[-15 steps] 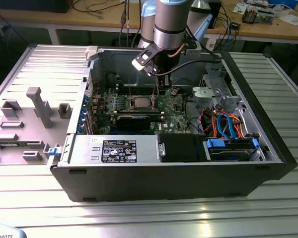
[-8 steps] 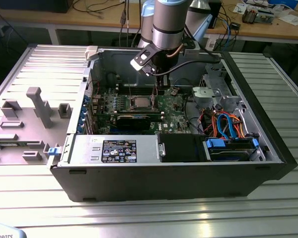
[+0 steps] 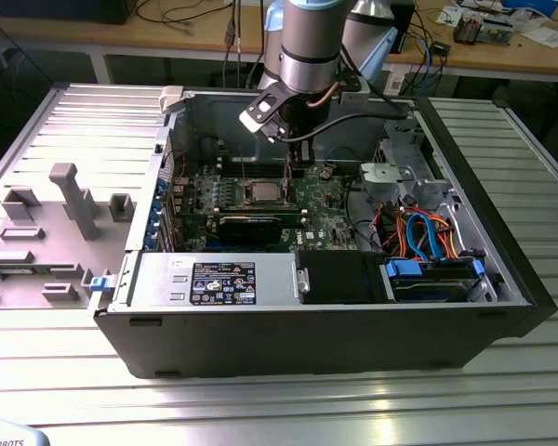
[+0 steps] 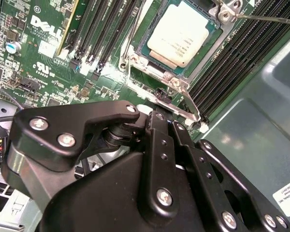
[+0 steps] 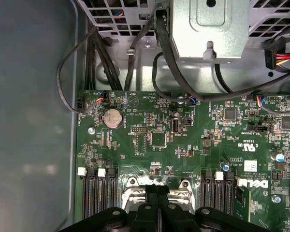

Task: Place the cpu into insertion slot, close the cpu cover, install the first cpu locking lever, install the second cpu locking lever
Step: 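Close the cpu cover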

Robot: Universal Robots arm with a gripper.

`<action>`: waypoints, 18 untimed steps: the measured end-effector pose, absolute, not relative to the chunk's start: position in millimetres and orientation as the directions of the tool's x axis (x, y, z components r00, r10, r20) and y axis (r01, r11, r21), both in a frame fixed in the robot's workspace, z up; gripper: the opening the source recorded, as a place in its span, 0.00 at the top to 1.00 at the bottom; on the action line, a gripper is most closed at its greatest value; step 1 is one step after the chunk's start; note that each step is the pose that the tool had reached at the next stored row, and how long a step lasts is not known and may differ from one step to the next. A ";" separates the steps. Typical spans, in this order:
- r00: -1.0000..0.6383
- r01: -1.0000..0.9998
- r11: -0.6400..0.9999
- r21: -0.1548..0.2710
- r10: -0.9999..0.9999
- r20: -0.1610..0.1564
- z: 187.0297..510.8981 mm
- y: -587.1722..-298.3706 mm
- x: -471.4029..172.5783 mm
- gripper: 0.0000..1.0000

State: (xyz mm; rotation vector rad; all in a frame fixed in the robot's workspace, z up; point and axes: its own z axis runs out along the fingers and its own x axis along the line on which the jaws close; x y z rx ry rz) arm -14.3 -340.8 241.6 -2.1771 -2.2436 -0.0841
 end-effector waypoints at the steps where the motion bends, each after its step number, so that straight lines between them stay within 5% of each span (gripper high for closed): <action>1: -0.031 0.999 0.029 0.029 0.998 0.048 241.5 -340.8 -14.6 0.89; 18: -0.031 0.999 0.029 0.028 0.998 0.048 241.3 -340.8 -19.5 0.89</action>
